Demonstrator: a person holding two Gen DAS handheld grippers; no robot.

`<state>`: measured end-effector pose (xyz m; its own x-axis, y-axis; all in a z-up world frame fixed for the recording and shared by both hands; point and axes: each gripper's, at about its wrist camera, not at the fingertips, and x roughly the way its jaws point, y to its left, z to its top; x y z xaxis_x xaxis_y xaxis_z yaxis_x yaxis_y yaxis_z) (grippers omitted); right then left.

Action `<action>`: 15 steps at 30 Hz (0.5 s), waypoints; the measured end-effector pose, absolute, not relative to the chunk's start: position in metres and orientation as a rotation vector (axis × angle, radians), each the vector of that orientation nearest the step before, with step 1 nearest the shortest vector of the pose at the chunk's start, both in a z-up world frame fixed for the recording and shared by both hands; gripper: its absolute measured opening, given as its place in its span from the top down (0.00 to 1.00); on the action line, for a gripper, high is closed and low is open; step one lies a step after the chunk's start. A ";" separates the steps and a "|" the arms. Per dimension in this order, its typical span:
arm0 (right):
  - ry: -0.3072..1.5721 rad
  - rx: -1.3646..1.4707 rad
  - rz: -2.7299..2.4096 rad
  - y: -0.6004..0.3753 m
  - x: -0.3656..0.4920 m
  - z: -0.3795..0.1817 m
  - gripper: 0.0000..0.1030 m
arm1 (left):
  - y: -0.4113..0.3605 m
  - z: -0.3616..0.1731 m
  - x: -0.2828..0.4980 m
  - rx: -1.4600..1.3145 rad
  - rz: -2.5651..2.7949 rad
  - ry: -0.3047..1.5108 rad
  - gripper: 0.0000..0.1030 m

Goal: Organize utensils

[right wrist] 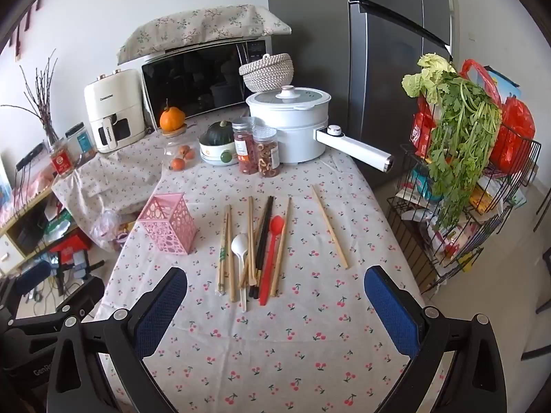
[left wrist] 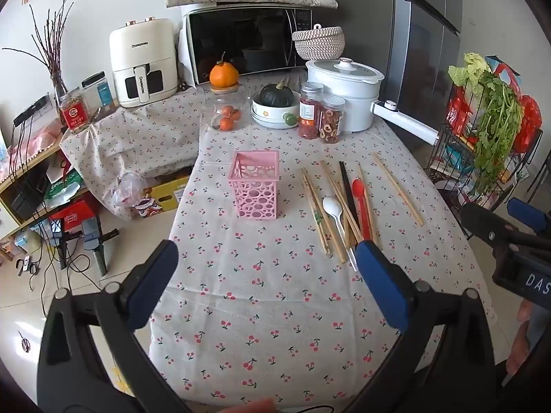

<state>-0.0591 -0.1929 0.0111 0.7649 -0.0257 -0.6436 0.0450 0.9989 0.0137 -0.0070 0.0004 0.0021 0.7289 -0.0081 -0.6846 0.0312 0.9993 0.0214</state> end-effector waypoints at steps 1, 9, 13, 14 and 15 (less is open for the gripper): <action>0.700 0.029 -0.038 -0.193 -0.059 0.011 0.00 | 0.001 0.002 -0.007 0.031 -0.021 0.754 0.01; 0.702 0.026 -0.038 -0.192 -0.058 0.011 0.00 | 0.001 0.002 -0.008 0.031 -0.020 0.750 0.01; 0.702 0.024 -0.038 -0.192 -0.058 0.010 0.00 | 0.000 0.001 -0.009 0.032 -0.019 0.750 0.01; 0.703 0.024 -0.039 -0.191 -0.058 0.010 0.00 | 0.000 0.001 -0.009 0.031 -0.018 0.750 0.01; 0.704 0.024 -0.039 -0.192 -0.058 0.010 0.00 | 0.000 0.001 -0.008 0.031 -0.017 0.751 0.01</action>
<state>-0.0580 -0.1916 0.0100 0.7614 -0.0281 -0.6476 0.0442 0.9990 0.0086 -0.0084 -0.0001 0.0012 0.7310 -0.0047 -0.6823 0.0270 0.9994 0.0220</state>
